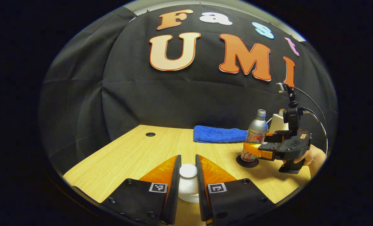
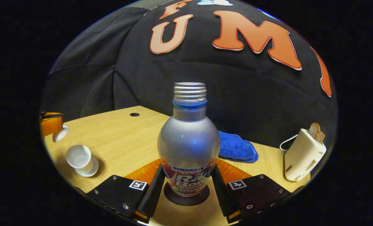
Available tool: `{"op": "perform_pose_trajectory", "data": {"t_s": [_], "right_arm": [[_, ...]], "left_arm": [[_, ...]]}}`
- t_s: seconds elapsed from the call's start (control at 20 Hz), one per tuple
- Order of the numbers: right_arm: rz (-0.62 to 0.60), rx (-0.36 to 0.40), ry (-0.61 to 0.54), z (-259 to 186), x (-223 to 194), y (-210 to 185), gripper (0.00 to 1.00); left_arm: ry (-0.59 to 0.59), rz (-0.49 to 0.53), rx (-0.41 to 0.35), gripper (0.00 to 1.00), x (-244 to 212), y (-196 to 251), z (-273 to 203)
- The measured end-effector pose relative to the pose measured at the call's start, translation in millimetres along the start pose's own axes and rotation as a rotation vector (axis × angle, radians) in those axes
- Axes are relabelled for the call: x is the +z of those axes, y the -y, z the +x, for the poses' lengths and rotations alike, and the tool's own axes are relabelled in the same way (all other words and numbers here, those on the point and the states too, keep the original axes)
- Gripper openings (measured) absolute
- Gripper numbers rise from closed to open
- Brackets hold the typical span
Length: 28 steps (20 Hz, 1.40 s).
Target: Open the teacup lid with one hand, grasp the water bottle and pour water into the teacup with the other hand; after pouring, place the water bottle on the coaster and then close the teacup lid.
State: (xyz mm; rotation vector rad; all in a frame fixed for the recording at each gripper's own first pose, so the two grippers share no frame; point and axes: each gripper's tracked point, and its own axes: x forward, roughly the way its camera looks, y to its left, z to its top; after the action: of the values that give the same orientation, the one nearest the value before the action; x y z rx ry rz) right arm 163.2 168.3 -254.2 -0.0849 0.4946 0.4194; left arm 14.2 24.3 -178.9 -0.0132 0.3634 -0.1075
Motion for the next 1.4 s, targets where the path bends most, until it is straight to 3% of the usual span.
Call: {"op": "perform_pose_trajectory", "data": {"t_s": [0.25,0.45,0.6,0.85,1.4], "right_arm": [[0.128,0.022,-0.027,5.1,-11.5,4.9,0.79],[0.143,0.023,-0.03,4.9,-10.3,6.1,0.79],[0.169,0.021,-0.102,4.8,-25.4,3.1,0.82],[0.146,0.013,-0.104,-11.5,-20.6,13.3,0.98],[0.045,0.029,0.017,-96.5,6.2,26.0,0.98]], "left_arm": [[-0.028,0.004,0.004,0.33,-10.4,3.8,5.9],[-0.034,-0.006,-0.009,0.33,-10.7,9.9,9.2],[-0.04,-0.007,-0.009,0.33,-12.3,13.0,10.4],[-0.047,-0.012,-0.007,0.33,-14.9,11.7,13.4],[-0.062,-0.008,-0.026,0.33,-35.7,21.2,29.9]]}}
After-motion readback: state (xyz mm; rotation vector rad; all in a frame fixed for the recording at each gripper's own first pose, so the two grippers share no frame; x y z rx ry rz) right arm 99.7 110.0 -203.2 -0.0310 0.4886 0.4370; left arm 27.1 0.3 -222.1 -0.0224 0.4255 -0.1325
